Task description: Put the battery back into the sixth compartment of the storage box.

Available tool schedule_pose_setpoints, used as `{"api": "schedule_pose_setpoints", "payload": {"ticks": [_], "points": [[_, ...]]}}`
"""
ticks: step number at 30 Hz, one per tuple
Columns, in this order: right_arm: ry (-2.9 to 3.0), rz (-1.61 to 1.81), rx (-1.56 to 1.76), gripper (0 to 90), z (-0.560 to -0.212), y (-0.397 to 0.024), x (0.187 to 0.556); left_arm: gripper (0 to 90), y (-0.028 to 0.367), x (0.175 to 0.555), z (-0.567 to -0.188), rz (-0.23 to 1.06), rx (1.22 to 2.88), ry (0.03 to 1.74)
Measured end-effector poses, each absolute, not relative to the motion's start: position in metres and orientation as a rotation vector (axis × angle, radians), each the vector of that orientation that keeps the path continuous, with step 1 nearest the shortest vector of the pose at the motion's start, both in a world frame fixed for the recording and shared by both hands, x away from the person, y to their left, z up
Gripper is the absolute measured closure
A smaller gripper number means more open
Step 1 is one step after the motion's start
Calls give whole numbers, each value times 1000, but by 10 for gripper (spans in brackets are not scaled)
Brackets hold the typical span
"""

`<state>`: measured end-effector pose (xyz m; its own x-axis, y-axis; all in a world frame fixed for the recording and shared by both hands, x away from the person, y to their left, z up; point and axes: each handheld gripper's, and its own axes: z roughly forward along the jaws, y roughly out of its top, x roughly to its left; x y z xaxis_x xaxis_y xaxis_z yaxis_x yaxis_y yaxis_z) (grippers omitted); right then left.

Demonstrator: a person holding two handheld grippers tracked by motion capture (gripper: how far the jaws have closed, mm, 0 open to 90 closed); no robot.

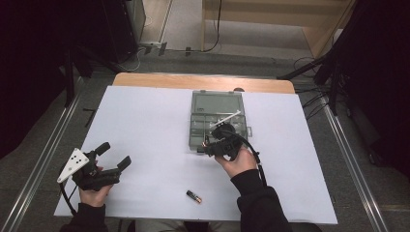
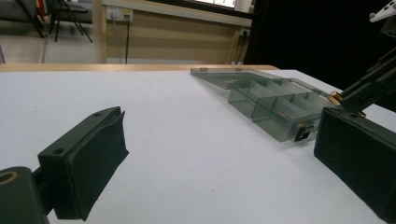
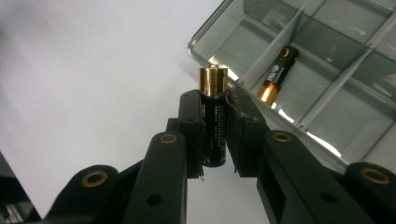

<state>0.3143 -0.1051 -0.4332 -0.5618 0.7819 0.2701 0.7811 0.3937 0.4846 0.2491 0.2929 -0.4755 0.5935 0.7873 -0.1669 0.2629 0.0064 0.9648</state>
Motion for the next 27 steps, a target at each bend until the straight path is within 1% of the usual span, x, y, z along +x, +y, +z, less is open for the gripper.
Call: {"api": "schedule_pose_setpoints", "payload": {"ticks": [13,25,27], "points": [[2436,1074,1723,778,-444,-130,338,23,293,249,-476,516,1556,912],[2277,1184,1967,778,-454,-134,354,23,293,250,-476,516,1556,913],[2280,1172,1976,760,-455,-133,355,23,293,250,-476,516,1556,913]]}}
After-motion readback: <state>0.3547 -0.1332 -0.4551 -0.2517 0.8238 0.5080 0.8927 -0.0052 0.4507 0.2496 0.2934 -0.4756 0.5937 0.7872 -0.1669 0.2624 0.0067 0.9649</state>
